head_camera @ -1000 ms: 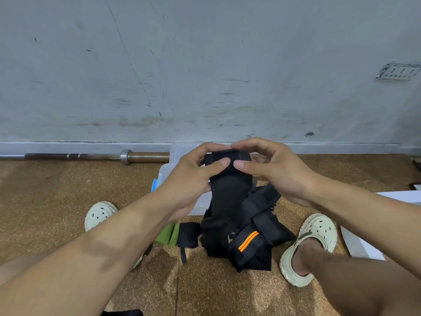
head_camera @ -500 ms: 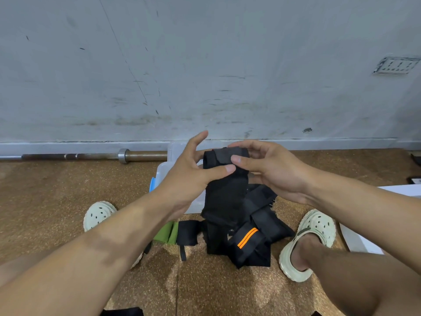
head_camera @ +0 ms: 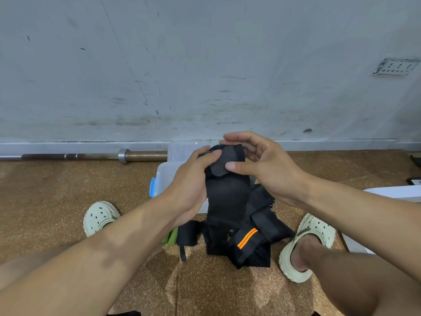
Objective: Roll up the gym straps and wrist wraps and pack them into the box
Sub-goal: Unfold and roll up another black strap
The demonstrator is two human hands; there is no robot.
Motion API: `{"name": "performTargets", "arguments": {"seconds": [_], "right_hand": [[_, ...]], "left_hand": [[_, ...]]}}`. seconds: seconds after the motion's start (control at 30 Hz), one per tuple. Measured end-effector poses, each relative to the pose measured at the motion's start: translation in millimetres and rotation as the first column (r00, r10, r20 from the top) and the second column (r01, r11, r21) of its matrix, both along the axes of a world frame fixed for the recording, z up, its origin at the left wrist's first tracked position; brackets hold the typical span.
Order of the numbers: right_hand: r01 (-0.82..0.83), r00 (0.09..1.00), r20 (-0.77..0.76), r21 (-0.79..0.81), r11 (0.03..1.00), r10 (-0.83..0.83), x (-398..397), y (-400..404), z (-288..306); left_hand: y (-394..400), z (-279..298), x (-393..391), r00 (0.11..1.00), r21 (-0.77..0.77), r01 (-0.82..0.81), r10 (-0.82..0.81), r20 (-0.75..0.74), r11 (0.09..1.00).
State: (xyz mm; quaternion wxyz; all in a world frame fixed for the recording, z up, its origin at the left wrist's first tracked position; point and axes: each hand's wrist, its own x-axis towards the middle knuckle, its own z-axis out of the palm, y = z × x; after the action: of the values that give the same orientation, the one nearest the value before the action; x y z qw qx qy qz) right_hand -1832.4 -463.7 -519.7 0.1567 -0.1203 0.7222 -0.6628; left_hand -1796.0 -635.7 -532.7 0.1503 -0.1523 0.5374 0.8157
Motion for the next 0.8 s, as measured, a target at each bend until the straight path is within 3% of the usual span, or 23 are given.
{"name": "performTargets", "arguments": {"seconds": [0.07, 0.2, 0.37, 0.6, 0.8], "right_hand": [[-0.004, 1.0, 0.0, 0.037, 0.999, 0.004, 3, -5, -1], [0.011, 0.975, 0.222, -0.004, 1.0, -0.01, 4, -13, -3], [-0.029, 0.978, 0.209, 0.092, 0.995, 0.01, 2, -13, -4], [-0.081, 0.984, 0.168, 0.11, 0.991, 0.061, 0, -8, -3], [-0.114, 0.986, 0.131, 0.119, 0.986, 0.098, -7, 4, 1]], "left_hand": [[0, 2, 0, 0.998, -0.003, -0.055, 0.055, 0.006, 0.998], [-1, 7, 0, 0.993, -0.094, -0.115, 0.112, -0.028, 0.989], [-4, 7, -1, 0.991, -0.16, -0.131, 0.128, -0.03, 0.978], [-4, 6, 1, 0.994, -0.219, -0.109, 0.104, -0.034, 0.97], [-8, 5, -3, 0.997, -0.241, -0.002, -0.016, -0.073, 0.97]]}}
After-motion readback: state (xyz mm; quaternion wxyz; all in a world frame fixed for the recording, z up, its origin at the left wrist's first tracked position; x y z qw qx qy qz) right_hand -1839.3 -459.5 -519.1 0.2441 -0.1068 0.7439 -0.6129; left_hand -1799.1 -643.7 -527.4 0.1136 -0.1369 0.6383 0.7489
